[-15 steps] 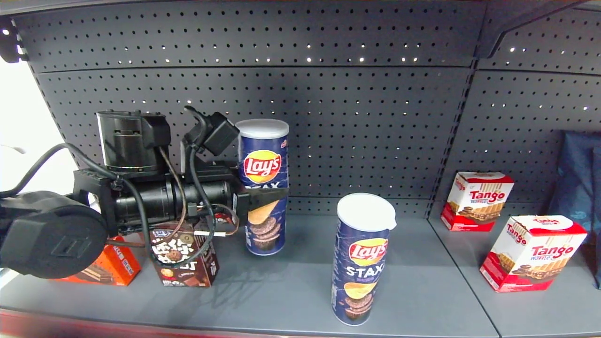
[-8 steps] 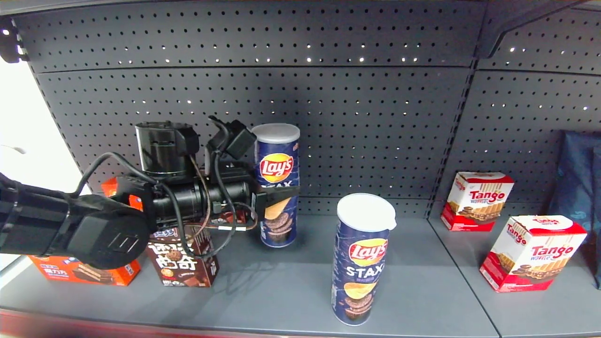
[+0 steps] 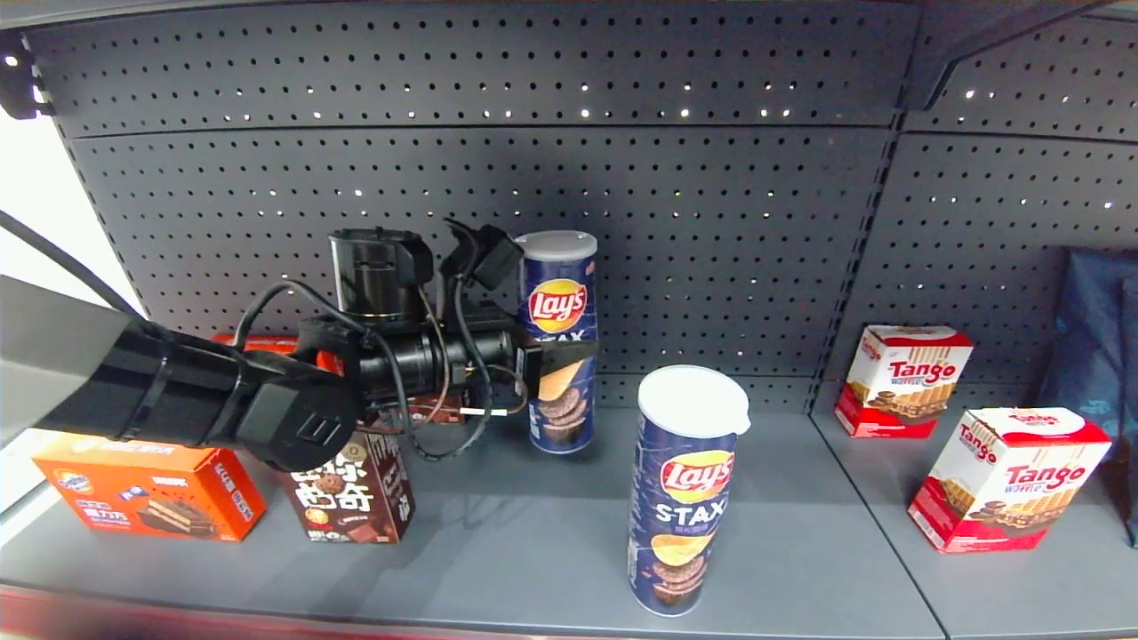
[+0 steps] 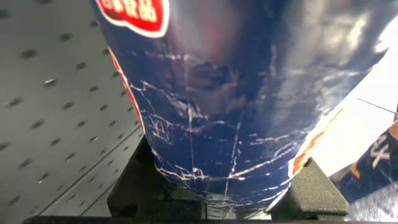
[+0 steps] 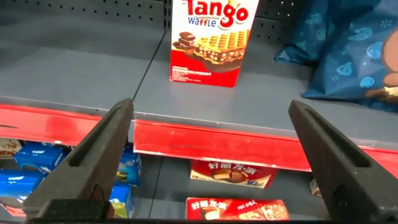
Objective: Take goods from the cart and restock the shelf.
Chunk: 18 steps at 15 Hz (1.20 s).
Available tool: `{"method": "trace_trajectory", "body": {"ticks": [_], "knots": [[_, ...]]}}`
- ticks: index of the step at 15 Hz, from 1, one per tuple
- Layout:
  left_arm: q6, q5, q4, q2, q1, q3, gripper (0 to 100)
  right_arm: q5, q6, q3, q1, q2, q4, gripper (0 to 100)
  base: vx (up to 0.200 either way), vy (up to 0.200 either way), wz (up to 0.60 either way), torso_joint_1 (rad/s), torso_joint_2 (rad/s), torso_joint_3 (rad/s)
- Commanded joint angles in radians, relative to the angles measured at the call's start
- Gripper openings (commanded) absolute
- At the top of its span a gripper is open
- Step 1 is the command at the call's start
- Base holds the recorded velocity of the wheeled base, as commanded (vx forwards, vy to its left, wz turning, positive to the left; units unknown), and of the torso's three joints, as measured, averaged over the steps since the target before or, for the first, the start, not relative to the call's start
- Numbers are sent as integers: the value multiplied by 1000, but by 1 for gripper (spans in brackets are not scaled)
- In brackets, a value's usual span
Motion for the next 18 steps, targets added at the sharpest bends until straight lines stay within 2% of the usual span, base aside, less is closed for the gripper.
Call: {"method": "trace_trajectory", "body": {"ticks": [1, 9, 18], "knots": [[1, -2, -5, 34, -9, -15, 0, 0, 0, 0, 0, 7, 0, 100, 0, 0, 0, 0, 0, 0], [1, -2, 3, 137, -44, -130, 0, 0, 0, 0, 0, 5, 0, 100, 0, 0, 0, 0, 0, 0], [1, -2, -3, 235, -70, -219, 0, 0, -18, 0, 0, 7, -2, 100, 0, 0, 0, 0, 0, 0]]}}
